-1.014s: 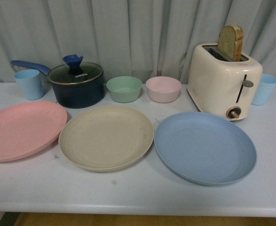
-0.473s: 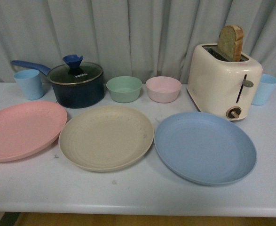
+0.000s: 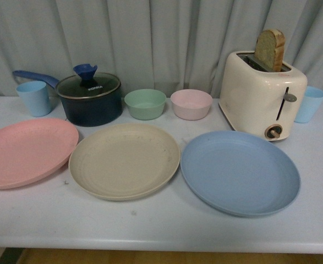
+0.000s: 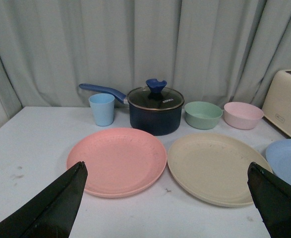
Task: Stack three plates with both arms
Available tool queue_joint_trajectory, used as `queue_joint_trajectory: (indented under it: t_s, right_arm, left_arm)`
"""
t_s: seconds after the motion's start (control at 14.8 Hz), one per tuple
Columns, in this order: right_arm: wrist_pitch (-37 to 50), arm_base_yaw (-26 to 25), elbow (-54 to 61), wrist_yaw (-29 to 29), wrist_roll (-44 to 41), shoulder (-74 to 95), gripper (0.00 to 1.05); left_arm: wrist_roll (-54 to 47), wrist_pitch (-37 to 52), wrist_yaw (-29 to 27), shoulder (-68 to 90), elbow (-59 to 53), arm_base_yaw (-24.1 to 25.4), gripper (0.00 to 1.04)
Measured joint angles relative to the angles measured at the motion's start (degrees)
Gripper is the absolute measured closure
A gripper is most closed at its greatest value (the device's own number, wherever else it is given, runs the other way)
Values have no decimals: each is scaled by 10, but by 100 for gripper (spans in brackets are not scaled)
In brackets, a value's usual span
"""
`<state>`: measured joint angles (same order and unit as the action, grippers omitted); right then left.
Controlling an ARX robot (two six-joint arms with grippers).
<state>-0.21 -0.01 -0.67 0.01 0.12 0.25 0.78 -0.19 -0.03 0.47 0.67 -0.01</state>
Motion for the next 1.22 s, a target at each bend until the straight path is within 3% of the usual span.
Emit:
queue_joint_trajectory:
  t_s: [1.22]
  right_arm:
    - [0,0,0,0,0,0,6]
  left_arm:
    - [0,0,0,0,0,0,7]
